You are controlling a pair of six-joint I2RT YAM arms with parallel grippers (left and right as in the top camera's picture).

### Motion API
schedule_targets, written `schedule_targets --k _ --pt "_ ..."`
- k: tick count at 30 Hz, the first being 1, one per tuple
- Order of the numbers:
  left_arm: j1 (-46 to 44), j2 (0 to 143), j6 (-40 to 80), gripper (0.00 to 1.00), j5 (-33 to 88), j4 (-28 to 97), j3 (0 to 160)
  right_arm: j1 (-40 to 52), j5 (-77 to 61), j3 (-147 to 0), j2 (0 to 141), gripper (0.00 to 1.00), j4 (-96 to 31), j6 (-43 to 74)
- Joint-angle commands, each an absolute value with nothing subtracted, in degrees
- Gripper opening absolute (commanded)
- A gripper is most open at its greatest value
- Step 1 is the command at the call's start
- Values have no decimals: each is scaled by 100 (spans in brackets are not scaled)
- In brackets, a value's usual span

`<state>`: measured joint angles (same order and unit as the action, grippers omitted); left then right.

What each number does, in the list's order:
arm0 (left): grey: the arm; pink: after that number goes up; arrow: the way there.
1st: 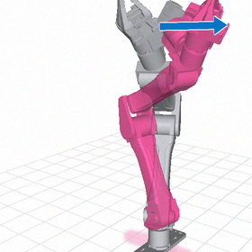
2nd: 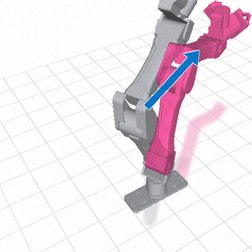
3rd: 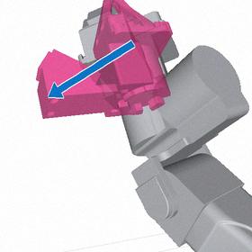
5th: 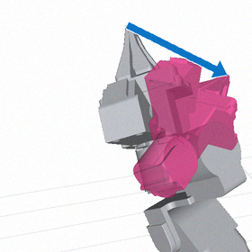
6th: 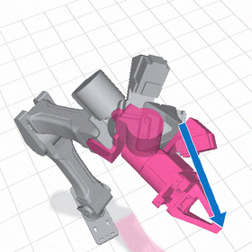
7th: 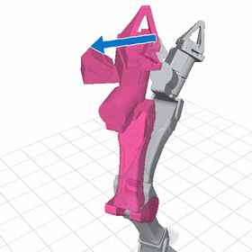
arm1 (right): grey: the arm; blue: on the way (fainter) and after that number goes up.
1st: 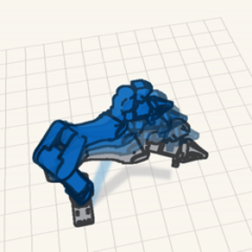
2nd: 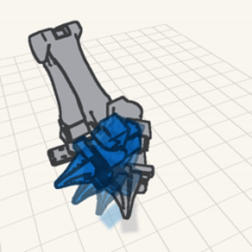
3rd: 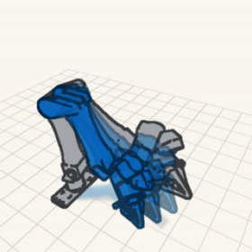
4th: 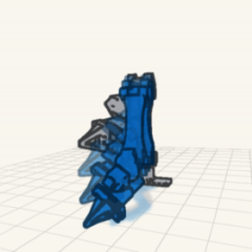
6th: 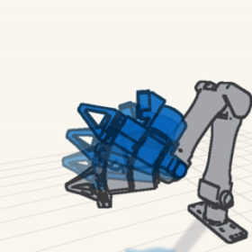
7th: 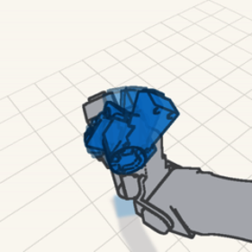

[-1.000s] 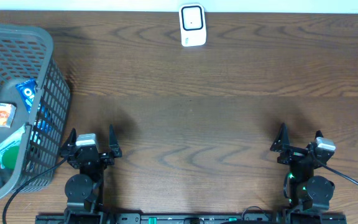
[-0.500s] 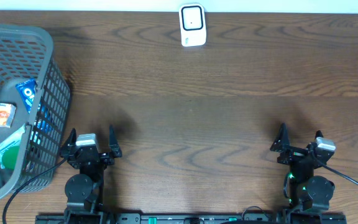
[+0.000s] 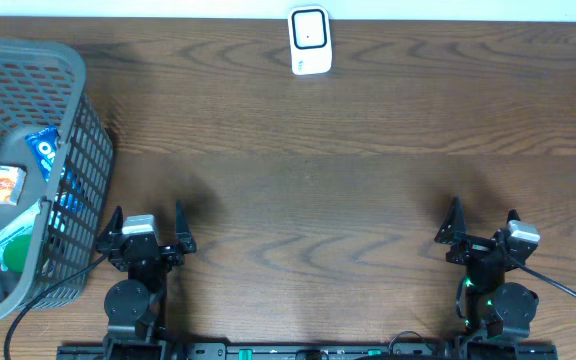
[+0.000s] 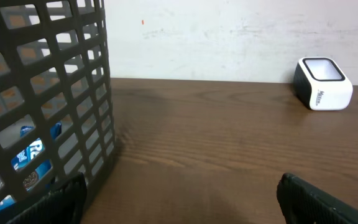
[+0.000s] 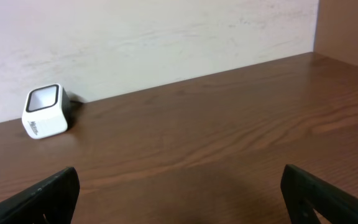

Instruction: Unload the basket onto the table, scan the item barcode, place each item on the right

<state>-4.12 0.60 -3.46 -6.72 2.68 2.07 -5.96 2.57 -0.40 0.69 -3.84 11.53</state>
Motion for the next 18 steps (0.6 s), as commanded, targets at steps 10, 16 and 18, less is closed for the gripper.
schedule_targets --k 10,16,18 --pt "-377 32 -427 98 -663 379 43 -558 309 -32 38 99 -401 1194" --pt "-377 34 -386 98 -663 318 185 -558 309 -32 38 99 -401 1194" --pt "-377 34 -283 98 -663 318 314 -558 309 -32 38 99 -401 1194"
